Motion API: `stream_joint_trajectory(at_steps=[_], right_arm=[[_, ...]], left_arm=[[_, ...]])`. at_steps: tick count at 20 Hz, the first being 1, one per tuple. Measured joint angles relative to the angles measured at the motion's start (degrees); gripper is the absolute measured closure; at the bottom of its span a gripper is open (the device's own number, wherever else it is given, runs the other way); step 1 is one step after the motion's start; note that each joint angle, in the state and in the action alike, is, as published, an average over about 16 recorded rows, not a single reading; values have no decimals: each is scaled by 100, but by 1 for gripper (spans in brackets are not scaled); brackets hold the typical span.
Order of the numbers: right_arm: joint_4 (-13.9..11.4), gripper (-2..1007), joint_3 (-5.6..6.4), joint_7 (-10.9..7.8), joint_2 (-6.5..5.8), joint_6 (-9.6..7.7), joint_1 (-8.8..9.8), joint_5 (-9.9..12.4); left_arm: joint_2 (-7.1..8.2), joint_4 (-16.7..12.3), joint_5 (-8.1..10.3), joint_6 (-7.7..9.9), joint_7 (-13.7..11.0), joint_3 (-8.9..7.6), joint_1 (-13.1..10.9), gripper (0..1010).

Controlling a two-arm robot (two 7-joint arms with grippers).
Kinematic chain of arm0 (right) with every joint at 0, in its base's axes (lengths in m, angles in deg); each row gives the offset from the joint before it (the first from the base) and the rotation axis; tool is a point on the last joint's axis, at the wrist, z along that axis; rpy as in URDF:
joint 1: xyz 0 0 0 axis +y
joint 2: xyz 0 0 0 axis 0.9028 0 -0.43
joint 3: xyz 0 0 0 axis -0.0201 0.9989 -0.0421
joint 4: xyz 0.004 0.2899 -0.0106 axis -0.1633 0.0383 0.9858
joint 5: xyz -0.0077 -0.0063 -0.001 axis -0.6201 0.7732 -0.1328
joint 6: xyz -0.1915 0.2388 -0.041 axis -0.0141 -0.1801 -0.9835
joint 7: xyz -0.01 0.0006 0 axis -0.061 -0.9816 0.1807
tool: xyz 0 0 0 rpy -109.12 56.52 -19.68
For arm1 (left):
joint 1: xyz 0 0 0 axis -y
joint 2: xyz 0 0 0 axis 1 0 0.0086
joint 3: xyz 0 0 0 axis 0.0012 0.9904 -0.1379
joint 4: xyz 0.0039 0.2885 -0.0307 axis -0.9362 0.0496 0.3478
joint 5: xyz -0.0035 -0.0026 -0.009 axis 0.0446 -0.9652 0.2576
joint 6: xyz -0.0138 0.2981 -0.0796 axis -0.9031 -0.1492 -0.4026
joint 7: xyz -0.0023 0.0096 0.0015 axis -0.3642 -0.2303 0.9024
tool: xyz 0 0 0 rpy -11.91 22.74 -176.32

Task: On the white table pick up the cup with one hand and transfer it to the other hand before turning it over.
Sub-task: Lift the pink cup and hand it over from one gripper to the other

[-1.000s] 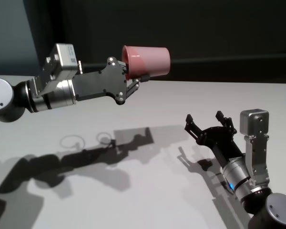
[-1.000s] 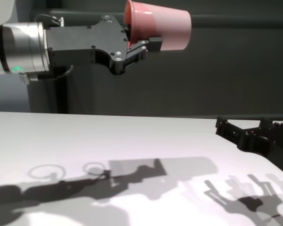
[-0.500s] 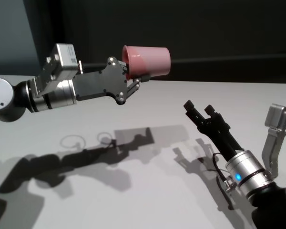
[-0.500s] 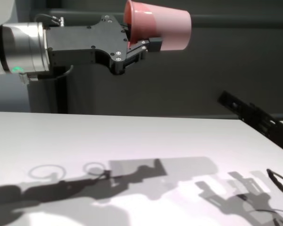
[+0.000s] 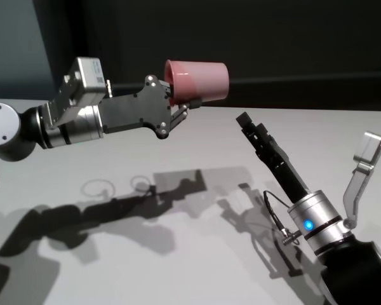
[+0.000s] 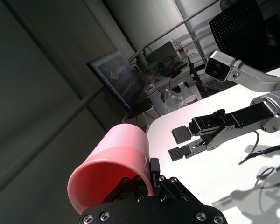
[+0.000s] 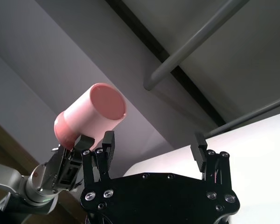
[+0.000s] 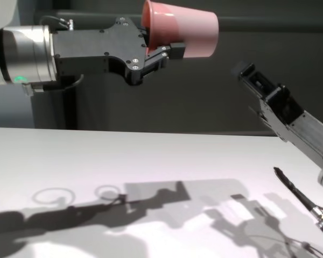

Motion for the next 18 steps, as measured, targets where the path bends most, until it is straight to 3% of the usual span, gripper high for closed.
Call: stream_joint_trajectory(at_steps=[4,8,18], right_arm=[[187,5,-5,-266,115,-124,-138,445],[373,5,1,-400,218,-227,-263,792],[593,5,-30,-443,352,-296,-439,1204]], left_arm=[[0,1,-1,-2,0,0,1,972],[0,2,-1,-3,0,0,2,972],[0,2,-2,-5,1,0,2,972]])
